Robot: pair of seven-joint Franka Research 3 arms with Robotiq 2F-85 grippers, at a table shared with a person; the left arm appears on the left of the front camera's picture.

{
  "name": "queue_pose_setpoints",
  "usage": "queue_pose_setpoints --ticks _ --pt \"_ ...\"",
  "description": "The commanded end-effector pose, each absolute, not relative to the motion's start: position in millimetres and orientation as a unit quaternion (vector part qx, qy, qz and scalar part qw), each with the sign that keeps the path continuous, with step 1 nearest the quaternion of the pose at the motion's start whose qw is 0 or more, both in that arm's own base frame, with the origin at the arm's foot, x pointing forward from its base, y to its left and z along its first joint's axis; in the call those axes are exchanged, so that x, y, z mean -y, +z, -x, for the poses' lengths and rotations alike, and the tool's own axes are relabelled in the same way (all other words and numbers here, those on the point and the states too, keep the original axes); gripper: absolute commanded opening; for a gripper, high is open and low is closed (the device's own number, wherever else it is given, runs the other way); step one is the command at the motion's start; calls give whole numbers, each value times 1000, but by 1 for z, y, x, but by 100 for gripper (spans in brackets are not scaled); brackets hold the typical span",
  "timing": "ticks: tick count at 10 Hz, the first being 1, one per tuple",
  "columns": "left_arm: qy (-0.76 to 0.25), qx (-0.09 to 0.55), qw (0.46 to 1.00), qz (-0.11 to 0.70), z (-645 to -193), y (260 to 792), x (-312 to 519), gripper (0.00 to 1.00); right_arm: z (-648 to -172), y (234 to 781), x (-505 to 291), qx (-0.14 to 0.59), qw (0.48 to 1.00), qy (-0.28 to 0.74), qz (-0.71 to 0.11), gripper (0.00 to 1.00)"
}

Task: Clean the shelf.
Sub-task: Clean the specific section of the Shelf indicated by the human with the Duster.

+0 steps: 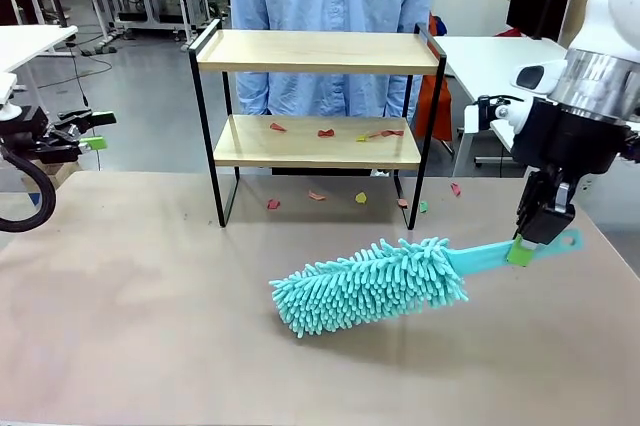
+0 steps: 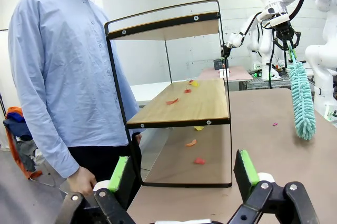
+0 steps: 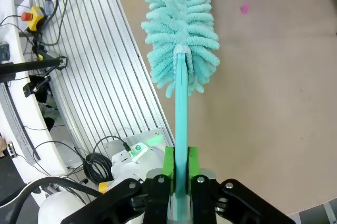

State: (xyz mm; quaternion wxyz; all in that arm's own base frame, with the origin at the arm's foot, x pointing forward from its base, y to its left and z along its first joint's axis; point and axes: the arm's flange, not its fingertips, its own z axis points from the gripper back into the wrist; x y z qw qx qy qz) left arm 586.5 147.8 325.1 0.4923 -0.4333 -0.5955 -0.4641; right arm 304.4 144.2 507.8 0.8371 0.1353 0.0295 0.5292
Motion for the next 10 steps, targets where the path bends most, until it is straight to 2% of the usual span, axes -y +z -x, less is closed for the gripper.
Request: queue_pose_setpoints --ticks 1,10 --pt "-470 594 490 432 -584 328 -147 100 -305 511 -144 -23 836 531 -134 13" --pt "-470 594 490 432 -584 328 -147 100 -305 511 -144 -23 836 531 -134 13"
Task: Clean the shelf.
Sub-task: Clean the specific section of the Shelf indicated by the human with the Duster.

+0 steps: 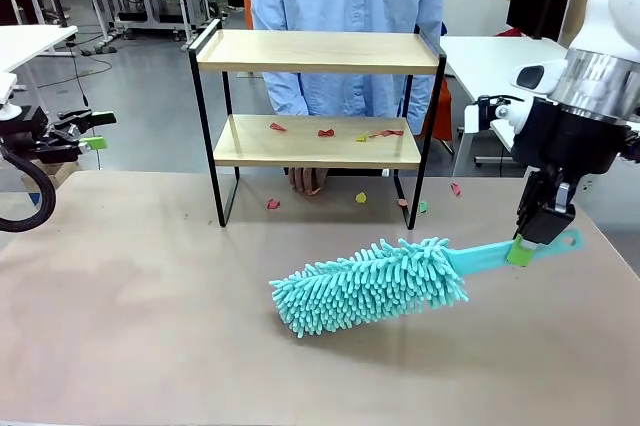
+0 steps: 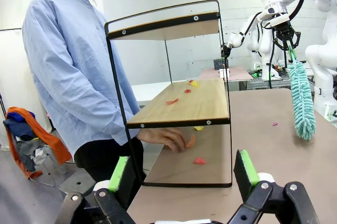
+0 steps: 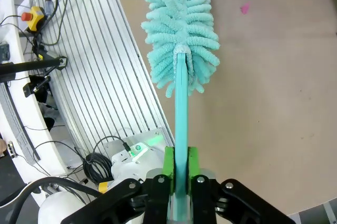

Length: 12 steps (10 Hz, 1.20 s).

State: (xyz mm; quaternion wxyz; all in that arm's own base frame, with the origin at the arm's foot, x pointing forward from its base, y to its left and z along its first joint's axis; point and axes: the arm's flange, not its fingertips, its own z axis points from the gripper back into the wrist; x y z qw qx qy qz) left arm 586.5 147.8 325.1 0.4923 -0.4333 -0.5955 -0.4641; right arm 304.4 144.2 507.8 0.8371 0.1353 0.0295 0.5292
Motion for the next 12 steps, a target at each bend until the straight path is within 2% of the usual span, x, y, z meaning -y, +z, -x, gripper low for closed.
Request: queue_pose_setpoints --ticks 1,10,12 --pt "-470 594 490 432 -584 328 -147 100 -305 511 -144 -23 836 531 -134 13" --pt "-470 594 490 432 -584 328 -147 100 -304 508 -144 -29 837 529 -135 13" --pt "-470 594 490 432 -584 328 -147 100 -298 526 -169 8 858 494 -142 13"
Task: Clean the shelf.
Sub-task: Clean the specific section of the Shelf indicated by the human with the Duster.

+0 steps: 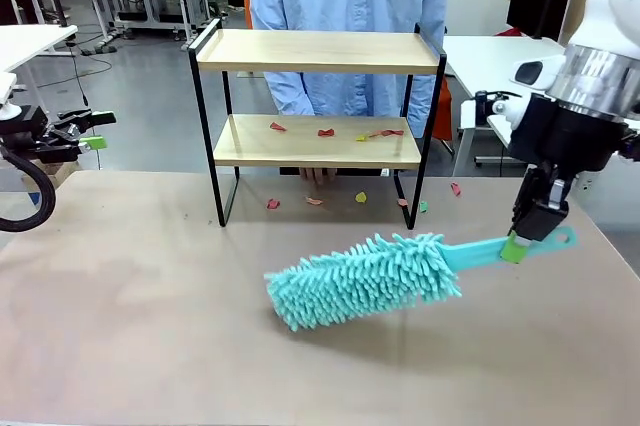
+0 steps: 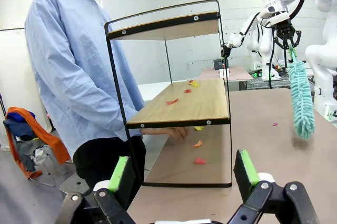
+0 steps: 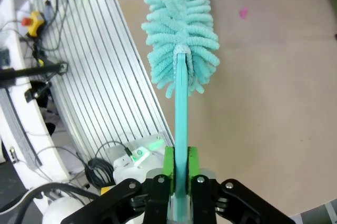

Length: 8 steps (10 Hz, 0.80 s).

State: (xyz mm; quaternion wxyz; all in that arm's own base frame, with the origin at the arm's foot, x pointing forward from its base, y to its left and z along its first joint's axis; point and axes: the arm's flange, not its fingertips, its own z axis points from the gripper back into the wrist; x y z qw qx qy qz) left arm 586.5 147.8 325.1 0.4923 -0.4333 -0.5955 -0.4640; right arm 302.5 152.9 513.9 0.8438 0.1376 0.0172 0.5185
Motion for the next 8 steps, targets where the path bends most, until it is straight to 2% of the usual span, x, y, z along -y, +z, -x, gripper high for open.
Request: queue_pose_setpoints --ticks 1,4,7,8 --pt "-470 594 490 432 -584 328 -147 100 -294 533 -190 19 884 440 -156 13" --pt "-470 594 490 432 -584 328 -147 100 -277 536 -250 49 928 340 -144 13" --pt "-470 594 490 432 -584 328 -147 100 -273 535 -244 35 902 411 -129 13" --pt "-470 594 490 432 -584 328 -147 100 -277 535 -235 35 902 402 -153 13"
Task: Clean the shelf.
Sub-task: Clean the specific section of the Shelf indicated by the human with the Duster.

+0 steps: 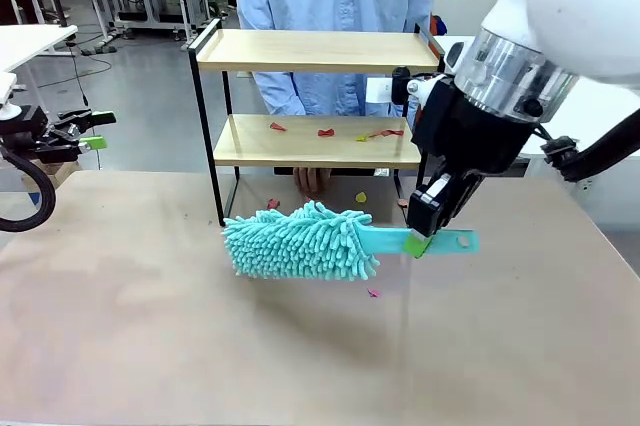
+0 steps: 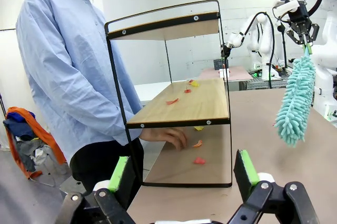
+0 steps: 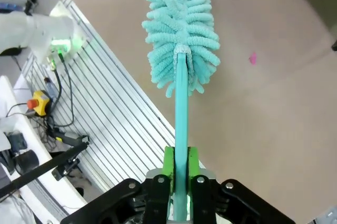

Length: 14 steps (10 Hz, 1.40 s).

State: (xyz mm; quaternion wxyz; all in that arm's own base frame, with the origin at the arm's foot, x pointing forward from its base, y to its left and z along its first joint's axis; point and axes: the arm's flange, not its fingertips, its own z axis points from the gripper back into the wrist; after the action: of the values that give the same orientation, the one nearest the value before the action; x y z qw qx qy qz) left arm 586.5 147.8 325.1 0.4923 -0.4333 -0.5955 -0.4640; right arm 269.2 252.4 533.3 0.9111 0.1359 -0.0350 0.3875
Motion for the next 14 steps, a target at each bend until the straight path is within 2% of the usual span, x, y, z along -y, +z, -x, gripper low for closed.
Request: queue_pose_setpoints --ticks 1,2,7,11,14 --pt "-470 594 490 432 -584 328 -147 100 -276 534 -228 26 889 427 -160 13" --pt "-470 594 490 432 -584 328 -147 100 -269 533 -252 35 911 387 -136 13" --pt "-470 594 490 432 -584 328 -147 100 -269 532 -249 27 907 396 -138 13" --pt "-470 594 490 432 -584 328 -147 100 -247 522 -317 101 967 194 -133 13" --pt "-470 594 490 432 -584 328 -147 100 -250 499 -376 116 978 112 -131 13"
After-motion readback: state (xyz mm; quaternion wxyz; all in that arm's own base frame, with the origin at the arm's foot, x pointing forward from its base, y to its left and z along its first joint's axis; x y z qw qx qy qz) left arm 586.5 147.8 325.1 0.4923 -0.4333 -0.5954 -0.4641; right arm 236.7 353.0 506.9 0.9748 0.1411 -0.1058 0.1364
